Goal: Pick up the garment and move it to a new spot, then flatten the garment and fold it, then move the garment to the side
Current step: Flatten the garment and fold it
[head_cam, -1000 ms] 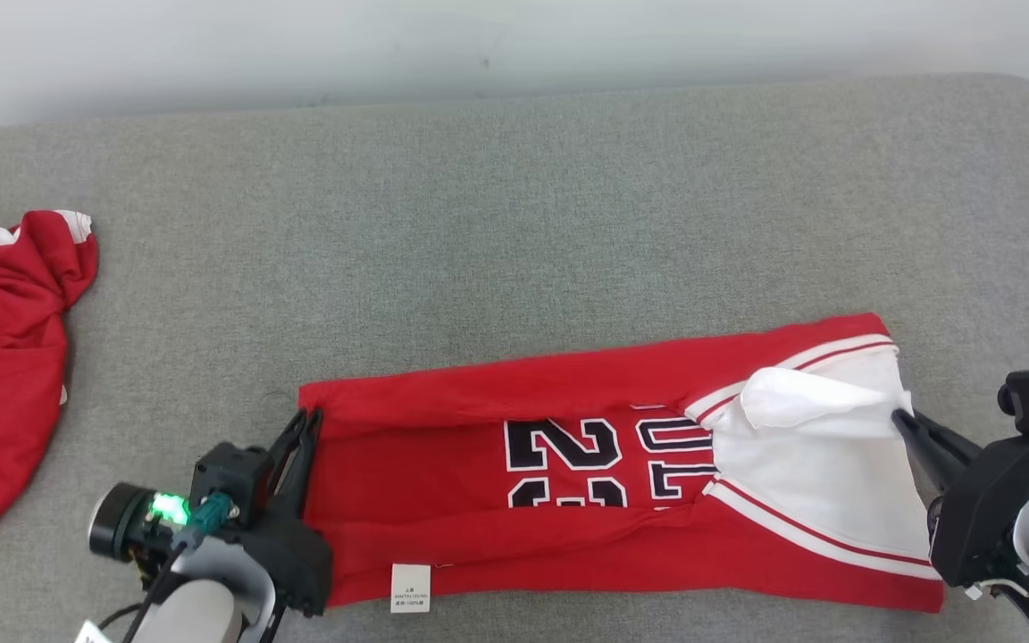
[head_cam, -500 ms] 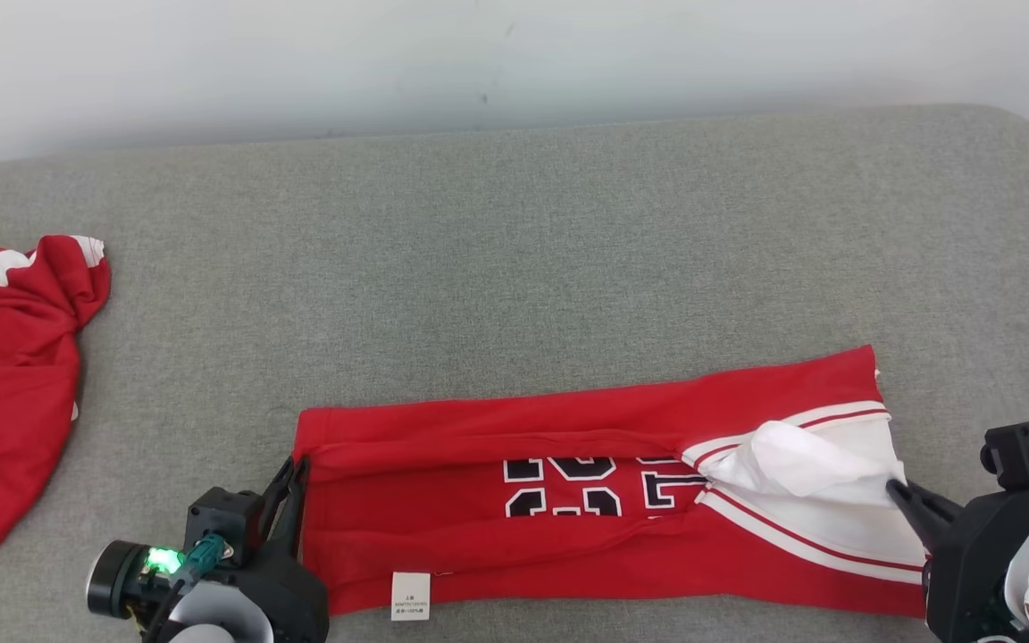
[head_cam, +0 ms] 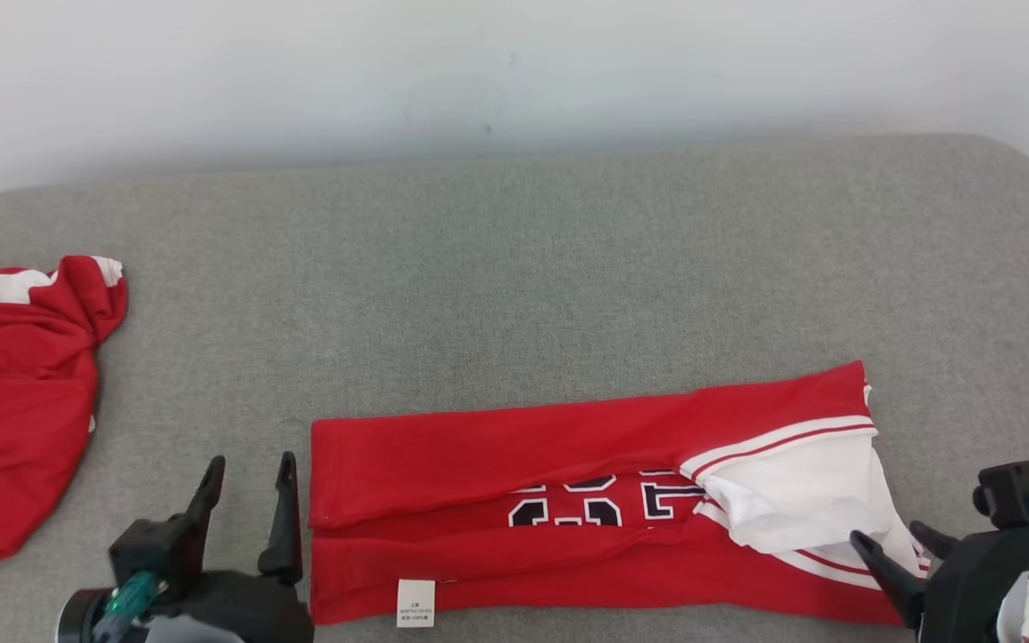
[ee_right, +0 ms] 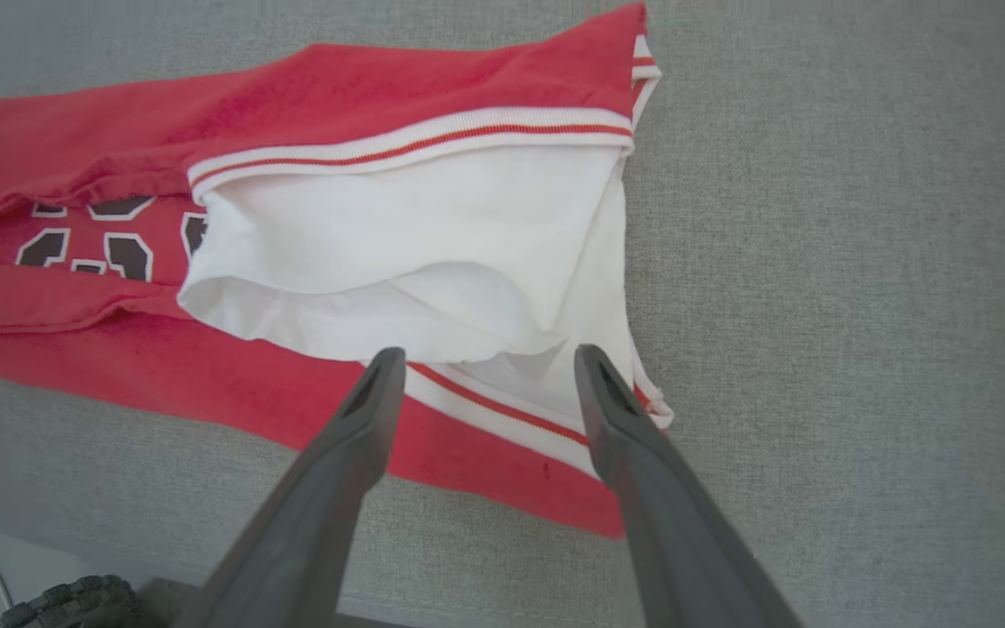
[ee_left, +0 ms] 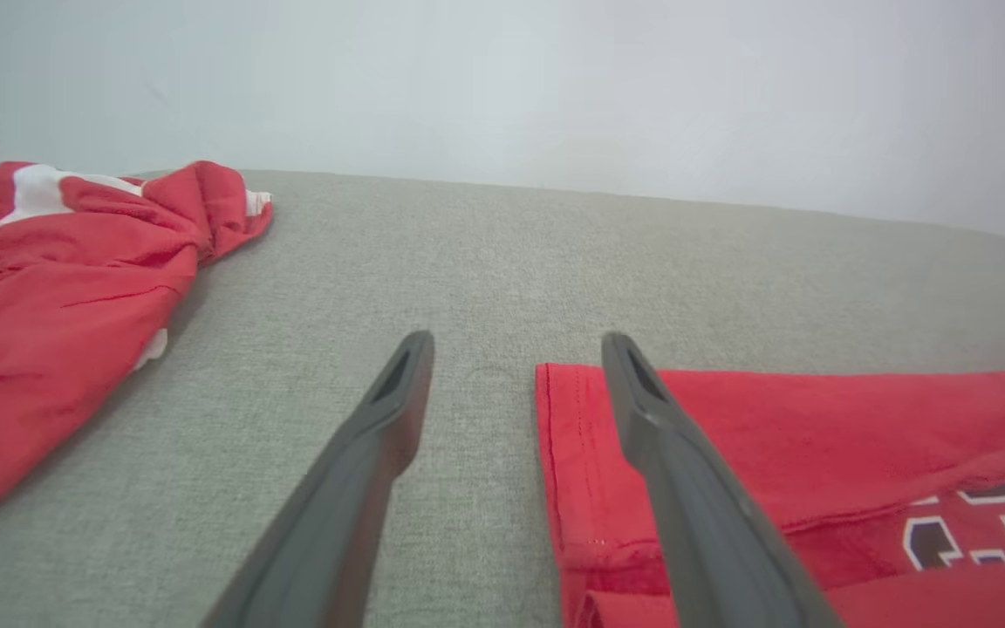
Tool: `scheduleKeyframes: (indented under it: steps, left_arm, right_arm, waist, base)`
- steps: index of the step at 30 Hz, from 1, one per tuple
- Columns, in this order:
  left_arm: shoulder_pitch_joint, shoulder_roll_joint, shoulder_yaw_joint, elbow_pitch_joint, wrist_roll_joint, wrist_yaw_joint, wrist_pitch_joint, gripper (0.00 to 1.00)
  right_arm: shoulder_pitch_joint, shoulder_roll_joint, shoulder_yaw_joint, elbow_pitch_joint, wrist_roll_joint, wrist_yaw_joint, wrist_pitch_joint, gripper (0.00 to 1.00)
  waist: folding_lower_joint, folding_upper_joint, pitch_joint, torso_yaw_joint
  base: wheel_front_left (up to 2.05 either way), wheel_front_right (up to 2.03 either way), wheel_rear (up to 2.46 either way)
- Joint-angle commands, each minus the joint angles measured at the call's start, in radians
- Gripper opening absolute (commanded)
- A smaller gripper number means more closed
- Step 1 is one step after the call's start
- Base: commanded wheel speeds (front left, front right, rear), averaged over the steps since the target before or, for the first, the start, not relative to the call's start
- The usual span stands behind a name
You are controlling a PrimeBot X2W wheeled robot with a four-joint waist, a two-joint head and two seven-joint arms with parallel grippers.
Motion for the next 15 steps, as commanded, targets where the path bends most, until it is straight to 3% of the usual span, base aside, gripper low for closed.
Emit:
scheduleKeyframes:
  steps: [1,9,15]
  left_arm:
    - [0.030,-0.005,0.014,-0.016,0.011,-0.001,-0.003,1.00]
    - [0.215,-0.093,0.191,-0.227,0.065,-0.067,-0.003,1.00]
    - [0.300,-0.150,0.279,-0.297,0.122,-0.135,-0.002,1.00]
  right_arm:
    - [0.004,0.002,-0.009,-0.008,0.001,-0.003,-0.007,1.00]
    - [0.012,0.062,-0.079,0.029,-0.004,-0.003,-0.052,1.00]
    - [-0.057,0.092,-0.098,0.144,-0.004,-0.003,-0.056,1.00]
  waist:
    - [0.0000,0.0000,-0.017,0.008]
    - [0.0000,0.0000,-0.077,0.022]
    - [0.0000,0.0000,-0.090,0.028]
  base:
    - [0.00,0.00,0.00]
    - [0.00,0.00,0.00]
    - [0.00,0.00,0.00]
